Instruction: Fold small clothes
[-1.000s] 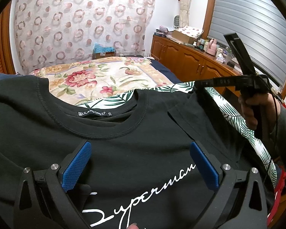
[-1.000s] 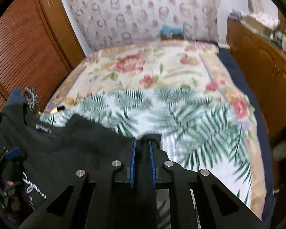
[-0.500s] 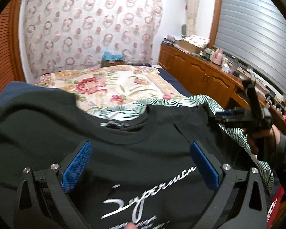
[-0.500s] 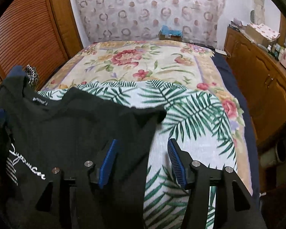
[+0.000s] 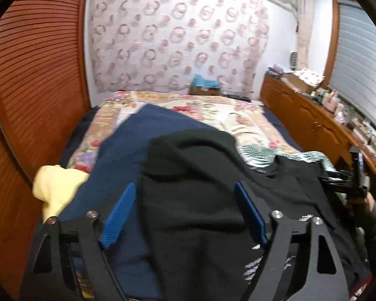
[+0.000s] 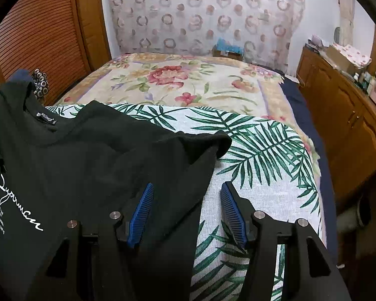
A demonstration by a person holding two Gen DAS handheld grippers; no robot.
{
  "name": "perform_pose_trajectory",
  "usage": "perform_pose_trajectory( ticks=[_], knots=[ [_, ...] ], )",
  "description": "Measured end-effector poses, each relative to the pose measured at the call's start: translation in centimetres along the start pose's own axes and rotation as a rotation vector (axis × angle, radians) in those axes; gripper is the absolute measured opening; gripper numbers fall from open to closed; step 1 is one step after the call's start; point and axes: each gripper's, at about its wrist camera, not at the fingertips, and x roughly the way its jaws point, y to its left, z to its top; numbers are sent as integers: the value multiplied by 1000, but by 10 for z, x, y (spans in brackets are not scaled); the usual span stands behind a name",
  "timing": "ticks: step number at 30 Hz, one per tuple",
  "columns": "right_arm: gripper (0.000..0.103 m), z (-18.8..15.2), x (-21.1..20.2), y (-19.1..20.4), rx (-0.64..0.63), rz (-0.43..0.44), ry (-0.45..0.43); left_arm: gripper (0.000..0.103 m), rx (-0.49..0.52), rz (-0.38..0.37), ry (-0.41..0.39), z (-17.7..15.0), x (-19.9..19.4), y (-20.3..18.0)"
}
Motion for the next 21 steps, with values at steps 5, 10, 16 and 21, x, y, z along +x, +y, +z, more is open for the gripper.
perform_pose_trajectory(
  ticks=[5,10,16,21],
  knots=[
    [61,0,-1,-1,-8,2,1,54,12,-13,53,9,22,10],
    [62,0,-2,-1,-8,3,1,42,8,-20,105,9,42,13],
    [62,0,-2,-2,-8,4,2,43,56,35,156,10,52,8],
    [62,0,-2,-2,-8,4,2,55,67,69,157,10,52,13]
  ],
)
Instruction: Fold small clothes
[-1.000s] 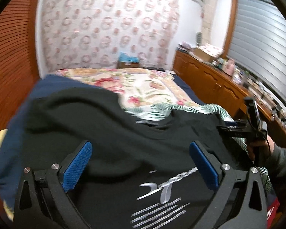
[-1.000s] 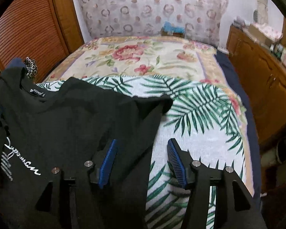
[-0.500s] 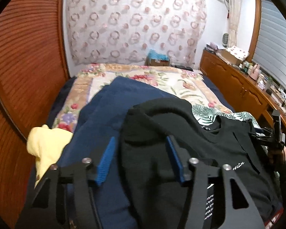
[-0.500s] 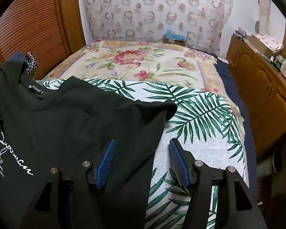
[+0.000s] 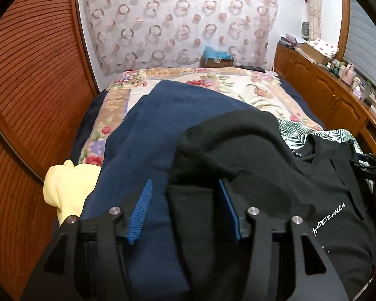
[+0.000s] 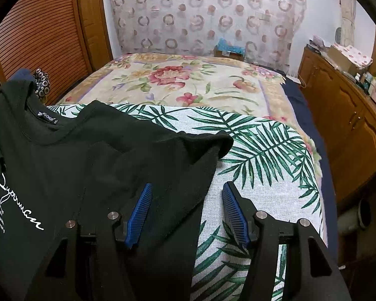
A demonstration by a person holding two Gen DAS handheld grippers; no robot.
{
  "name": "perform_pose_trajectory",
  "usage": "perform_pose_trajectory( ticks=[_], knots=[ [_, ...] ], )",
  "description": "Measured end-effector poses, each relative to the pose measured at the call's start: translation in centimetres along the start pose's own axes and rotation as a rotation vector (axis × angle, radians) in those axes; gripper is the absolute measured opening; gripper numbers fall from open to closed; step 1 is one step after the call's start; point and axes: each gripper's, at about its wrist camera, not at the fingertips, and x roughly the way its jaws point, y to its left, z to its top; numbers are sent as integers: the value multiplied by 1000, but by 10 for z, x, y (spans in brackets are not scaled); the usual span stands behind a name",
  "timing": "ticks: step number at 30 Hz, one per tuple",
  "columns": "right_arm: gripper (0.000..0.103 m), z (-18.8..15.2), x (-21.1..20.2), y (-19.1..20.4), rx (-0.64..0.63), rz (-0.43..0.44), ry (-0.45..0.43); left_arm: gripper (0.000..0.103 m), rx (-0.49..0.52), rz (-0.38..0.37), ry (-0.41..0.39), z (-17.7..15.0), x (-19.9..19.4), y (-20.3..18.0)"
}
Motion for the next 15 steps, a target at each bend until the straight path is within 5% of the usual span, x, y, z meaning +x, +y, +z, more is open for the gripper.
perform_pose_trajectory(
  ticks=[3,7,10,15],
  knots=[
    [62,0,0,0,0,0,0,55,0,-20,-9,1,0,4],
    [62,0,0,0,-1,0,0,25,39,-76,-35,1,-7,-4],
    [62,0,0,-1,-1,1,0,15,85,-111,-63,3,-17,-15],
    [62,0,0,0,-1,1,0,14,131,-66,-57,10,-16,-21]
  ],
)
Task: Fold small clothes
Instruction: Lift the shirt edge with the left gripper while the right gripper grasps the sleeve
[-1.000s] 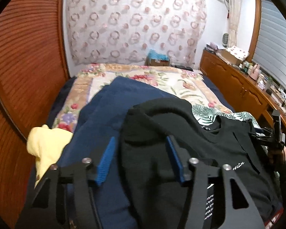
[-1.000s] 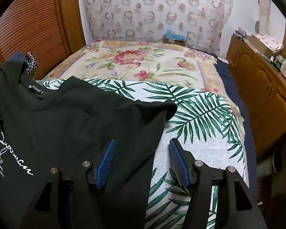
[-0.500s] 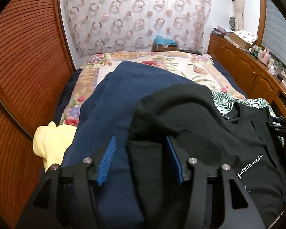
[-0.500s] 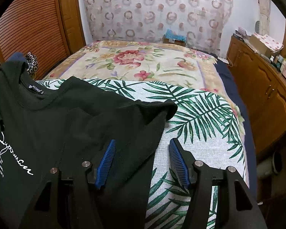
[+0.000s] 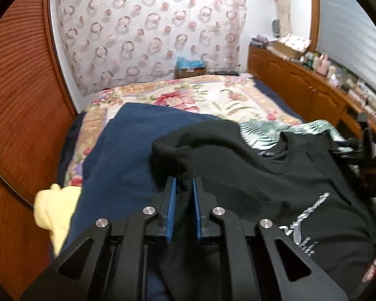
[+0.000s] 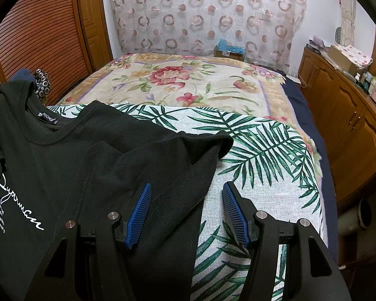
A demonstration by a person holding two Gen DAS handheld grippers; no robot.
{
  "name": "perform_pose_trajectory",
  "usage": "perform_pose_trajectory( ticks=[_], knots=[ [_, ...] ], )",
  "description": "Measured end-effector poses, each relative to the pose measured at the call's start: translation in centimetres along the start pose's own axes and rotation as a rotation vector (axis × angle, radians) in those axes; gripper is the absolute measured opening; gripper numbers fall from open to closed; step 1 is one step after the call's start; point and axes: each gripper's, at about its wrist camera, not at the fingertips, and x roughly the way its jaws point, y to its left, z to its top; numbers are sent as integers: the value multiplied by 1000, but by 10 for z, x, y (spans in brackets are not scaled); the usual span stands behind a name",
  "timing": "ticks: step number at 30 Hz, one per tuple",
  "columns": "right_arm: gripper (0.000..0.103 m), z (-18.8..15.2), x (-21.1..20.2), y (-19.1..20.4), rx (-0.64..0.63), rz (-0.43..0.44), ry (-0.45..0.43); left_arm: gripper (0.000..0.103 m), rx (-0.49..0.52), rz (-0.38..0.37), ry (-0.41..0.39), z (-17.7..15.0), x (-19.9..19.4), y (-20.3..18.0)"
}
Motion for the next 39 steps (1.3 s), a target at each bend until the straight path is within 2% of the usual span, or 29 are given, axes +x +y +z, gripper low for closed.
perform_pose_trajectory(
  ticks=[2,6,10,16,18,20,22,27,28,29,30,32,35,39],
  knots=[
    [62,0,0,0,0,0,0,14,-4,50,28,1,8,4],
    [62,0,0,0,0,1,0,19,-30,48,50,1,14,12],
    [62,0,0,-1,0,1,0,30,-21,75,54,3,18,12],
    [62,0,0,-1,0,2,0,30,-22,69,42,4,20,12],
    [61,0,0,0,-1,1,1,14,-27,28,37,4,19,11],
    [62,0,0,-1,-1,2,0,6,-31,8,28,5,16,9],
    [62,0,0,-1,0,3,0,5,-25,14,-2,6,8,4],
    [61,1,0,-2,-1,3,0,4,-36,-28,-89,8,-23,-10],
    [60,1,0,-2,1,2,0,4,-36,-32,-99,9,-28,-13],
    [53,1,-1,-2,9,1,-3,4,-36,-37,-114,8,-35,-17],
    [38,1,-2,-4,19,8,-9,4,-37,-43,-124,8,-39,-20],
    [15,1,-3,-7,40,51,-14,4,-37,-59,-139,6,-48,-25],
    [7,1,-7,-10,70,88,-23,4,-37,-78,-159,3,-60,-33],
    [6,-1,-29,-6,93,111,-86,4,-40,-104,-176,-9,-76,-43]
  ],
)
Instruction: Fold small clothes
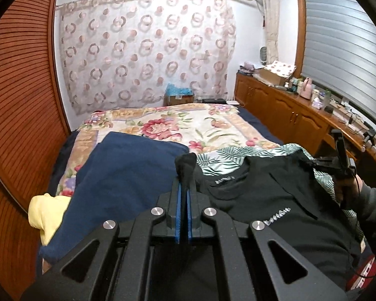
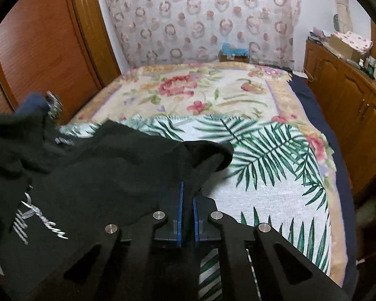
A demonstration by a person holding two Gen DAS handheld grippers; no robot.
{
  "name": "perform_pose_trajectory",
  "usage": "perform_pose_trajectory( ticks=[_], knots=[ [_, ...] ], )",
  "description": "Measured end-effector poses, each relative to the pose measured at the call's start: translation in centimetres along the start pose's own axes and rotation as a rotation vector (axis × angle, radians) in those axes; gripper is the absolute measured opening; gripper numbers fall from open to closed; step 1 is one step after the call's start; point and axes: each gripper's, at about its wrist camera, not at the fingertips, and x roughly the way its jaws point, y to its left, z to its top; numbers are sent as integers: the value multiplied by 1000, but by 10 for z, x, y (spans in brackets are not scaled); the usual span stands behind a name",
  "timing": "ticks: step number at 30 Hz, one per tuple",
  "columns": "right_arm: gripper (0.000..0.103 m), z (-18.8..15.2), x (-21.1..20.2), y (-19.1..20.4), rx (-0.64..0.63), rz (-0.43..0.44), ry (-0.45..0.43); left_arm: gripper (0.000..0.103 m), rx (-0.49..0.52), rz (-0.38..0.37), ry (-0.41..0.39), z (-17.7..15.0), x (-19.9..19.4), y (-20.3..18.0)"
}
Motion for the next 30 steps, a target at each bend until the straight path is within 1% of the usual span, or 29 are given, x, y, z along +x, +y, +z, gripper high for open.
perform_pose_trajectory(
  ticks=[4,7,11,14,19,22,27,30],
  knots=[
    [5,-1,-43,13,-25,13,-92,4,-11,-16,-22,-15,-23,-7],
    [5,-9,-77,20,-43,19,-148,4,-28,-26,-49,-27,-47,-10],
    [5,-35,-128,27,-63,20,-211,4,-45,-33,-88,-54,-85,-12],
    [5,-66,-162,33,-77,23,-238,4,-60,-34,-99,-78,-107,-12],
    [5,-126,-209,42,-92,30,-252,4,-93,-28,-109,-120,-141,-9],
    [5,-161,-237,46,-101,20,-250,4,-113,-17,-113,-145,-159,-7],
    [5,-197,-270,57,-98,4,-235,4,-123,-10,-94,-182,-174,-10],
    [6,-217,-289,63,-81,14,-211,4,-135,-24,-45,-197,-171,-12]
  ],
)
